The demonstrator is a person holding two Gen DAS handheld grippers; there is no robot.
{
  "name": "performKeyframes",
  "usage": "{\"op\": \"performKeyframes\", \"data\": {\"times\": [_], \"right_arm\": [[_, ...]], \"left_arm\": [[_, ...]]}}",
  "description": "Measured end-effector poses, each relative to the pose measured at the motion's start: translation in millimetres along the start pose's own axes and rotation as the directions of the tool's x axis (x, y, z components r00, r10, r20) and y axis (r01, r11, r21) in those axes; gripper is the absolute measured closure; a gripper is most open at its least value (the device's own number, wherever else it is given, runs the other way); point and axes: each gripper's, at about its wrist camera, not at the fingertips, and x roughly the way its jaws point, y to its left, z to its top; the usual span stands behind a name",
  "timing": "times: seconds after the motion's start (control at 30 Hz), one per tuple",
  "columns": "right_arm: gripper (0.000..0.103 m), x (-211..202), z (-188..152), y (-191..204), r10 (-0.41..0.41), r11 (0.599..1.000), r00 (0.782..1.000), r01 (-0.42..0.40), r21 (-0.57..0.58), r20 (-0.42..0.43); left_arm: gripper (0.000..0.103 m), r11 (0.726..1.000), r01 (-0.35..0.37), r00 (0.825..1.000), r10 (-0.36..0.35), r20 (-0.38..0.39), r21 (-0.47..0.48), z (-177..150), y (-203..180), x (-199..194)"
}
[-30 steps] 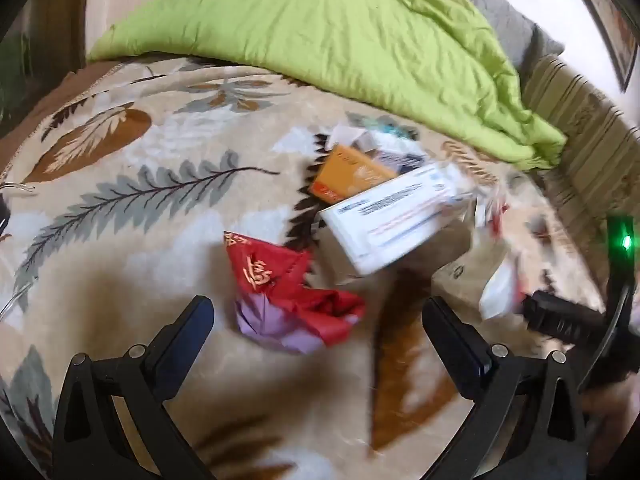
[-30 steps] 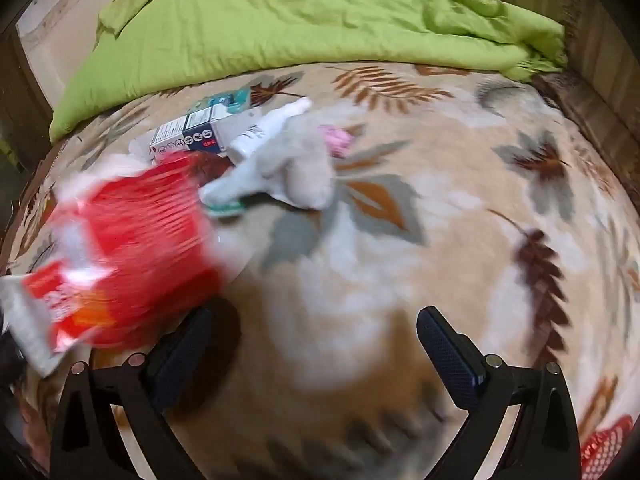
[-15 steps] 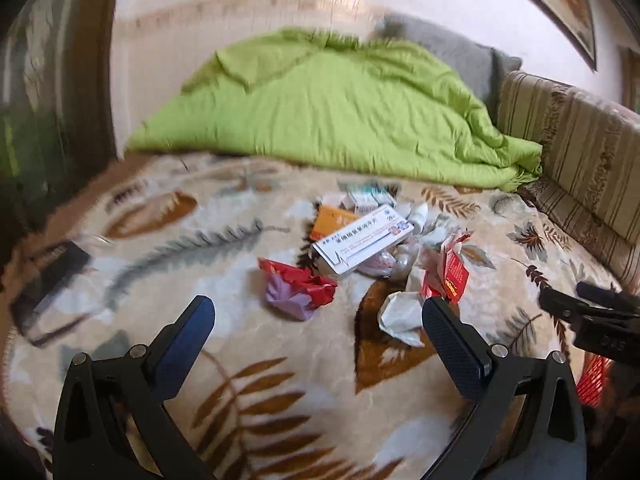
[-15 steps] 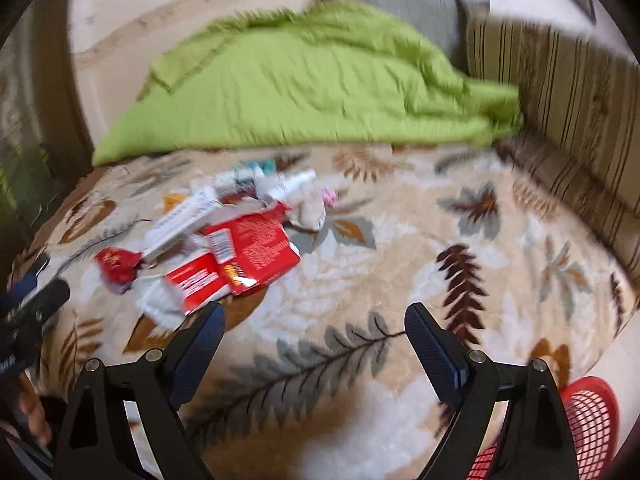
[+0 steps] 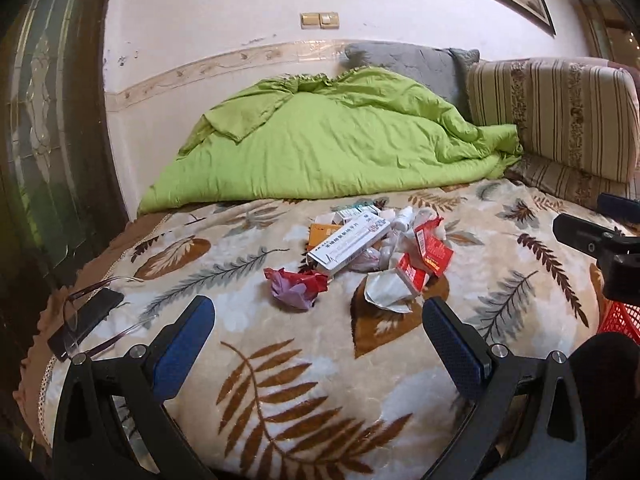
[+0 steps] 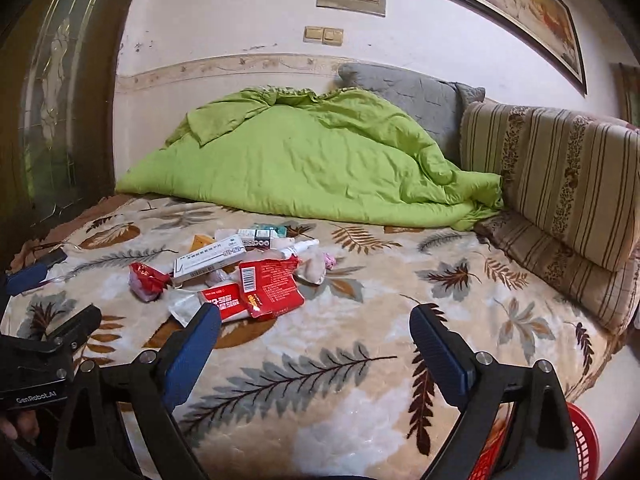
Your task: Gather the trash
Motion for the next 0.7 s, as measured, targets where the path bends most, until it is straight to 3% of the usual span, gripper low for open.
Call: {"op": "performKeyframes", "data": {"times": [0.27, 0.7], "right_arm": [[0.006, 0, -3, -6, -0.016, 0.999, 1.000, 0.016, 0.028, -0.013], [0.006, 6, -3, -3, -0.032, 0.999, 0.999, 0.033, 0.010, -0.044]], "left_arm": [[0.000, 0.998, -0.051, 0.998, 0.052, 0.026, -0.044, -2, 15, 4], [0.000, 0.998, -0.034, 0.999, 0.033, -0.005, -0.046, -6, 19, 11]]}}
